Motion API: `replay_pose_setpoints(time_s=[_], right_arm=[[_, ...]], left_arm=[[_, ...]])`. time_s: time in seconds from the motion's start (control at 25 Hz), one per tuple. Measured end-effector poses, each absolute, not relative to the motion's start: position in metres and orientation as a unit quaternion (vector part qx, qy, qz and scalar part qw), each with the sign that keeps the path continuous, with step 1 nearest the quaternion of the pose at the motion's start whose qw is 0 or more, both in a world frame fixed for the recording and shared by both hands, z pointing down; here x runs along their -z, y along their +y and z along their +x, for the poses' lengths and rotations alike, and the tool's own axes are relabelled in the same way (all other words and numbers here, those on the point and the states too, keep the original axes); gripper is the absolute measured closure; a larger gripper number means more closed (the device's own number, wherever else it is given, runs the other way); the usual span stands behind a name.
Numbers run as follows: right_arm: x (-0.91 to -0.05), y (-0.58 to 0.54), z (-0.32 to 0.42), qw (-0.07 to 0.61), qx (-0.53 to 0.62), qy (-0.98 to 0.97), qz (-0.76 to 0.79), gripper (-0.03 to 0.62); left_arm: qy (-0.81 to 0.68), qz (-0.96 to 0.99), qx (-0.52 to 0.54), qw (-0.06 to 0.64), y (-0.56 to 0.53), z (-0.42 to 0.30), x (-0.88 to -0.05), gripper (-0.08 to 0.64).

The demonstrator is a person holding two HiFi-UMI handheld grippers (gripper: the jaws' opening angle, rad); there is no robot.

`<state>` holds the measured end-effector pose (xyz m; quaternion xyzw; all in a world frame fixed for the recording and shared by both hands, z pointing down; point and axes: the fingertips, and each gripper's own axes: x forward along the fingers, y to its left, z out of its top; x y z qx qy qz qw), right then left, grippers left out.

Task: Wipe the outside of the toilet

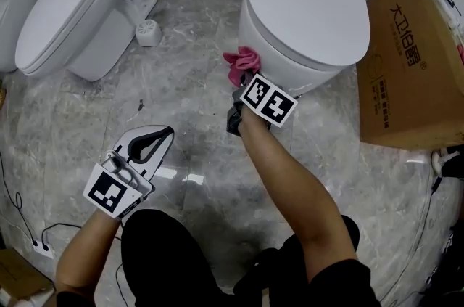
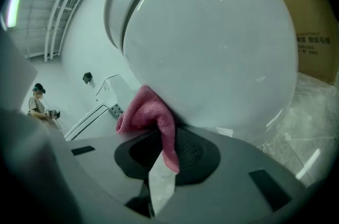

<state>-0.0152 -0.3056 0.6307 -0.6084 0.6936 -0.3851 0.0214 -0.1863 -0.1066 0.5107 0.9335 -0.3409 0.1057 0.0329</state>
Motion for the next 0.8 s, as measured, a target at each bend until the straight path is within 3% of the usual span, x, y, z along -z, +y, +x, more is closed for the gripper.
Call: replay_pose_setpoints(time_s=[0.52, 0.8], right_arm=[[-0.638, -0.259, 0.042, -0.065, 0.363, 0.742, -0.560, 0.515], [-0.637, -0.243, 0.093, -0.072, 0.353, 0.750, -0.555, 0.515]], left_arm=[[-0.294, 0.949, -0.115, -0.002, -0.142, -0.137, -0.487, 0.543], [-0.264, 0.956, -0.130, -0.007, -0.144, -0.104, -0.500, 0.543]])
